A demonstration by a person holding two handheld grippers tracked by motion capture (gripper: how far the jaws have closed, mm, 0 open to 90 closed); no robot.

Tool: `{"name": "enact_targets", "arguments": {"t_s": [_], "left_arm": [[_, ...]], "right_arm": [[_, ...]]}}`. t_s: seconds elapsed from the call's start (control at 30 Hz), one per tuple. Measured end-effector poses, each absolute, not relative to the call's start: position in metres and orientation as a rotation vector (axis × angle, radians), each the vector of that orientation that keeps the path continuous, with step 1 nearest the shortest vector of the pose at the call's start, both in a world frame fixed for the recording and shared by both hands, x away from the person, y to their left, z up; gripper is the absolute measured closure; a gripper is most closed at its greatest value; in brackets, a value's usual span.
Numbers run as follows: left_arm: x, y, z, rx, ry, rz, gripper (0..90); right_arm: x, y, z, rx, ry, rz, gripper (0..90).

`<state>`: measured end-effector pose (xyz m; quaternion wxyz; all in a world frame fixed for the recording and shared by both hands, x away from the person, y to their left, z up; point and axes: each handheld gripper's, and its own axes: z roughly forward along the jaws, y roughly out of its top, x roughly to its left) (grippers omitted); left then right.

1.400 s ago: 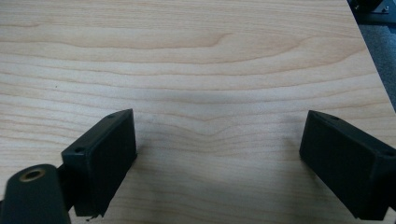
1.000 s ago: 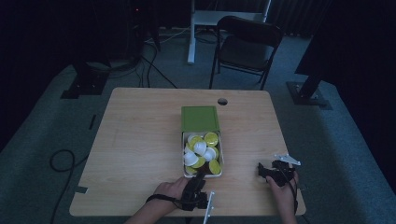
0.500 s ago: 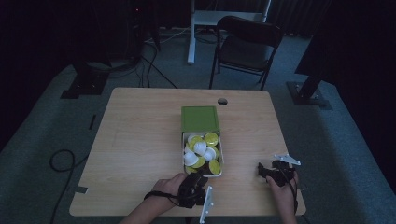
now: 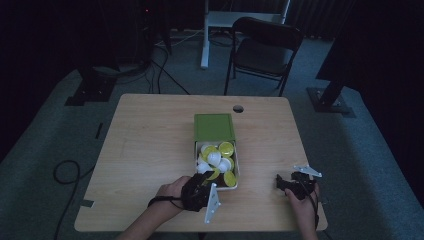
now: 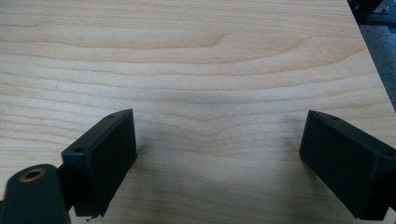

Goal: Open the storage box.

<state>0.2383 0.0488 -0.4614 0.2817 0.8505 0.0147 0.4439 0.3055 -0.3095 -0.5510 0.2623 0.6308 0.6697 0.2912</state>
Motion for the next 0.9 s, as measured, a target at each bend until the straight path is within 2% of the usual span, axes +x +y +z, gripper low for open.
{"name": "enact_targets", "arguments": {"t_s": [0.67, 0.7, 0.9], "left_arm": [[0.266, 0.099, -0.435, 2.19, 0.277, 1.004, 62.8], [0.267, 0.102, -0.435, 2.186, 0.288, 1.0, 60.3], [0.272, 0.122, -0.432, 2.157, 0.355, 0.946, 60.2]], "right_arm": [[0.305, -0.309, -0.551, 1.707, 1.812, 0.788, 10.3], [0.305, -0.309, -0.551, 1.707, 1.812, 0.787, 10.3], [0.305, -0.309, -0.551, 1.707, 1.812, 0.788, 10.3]]}}
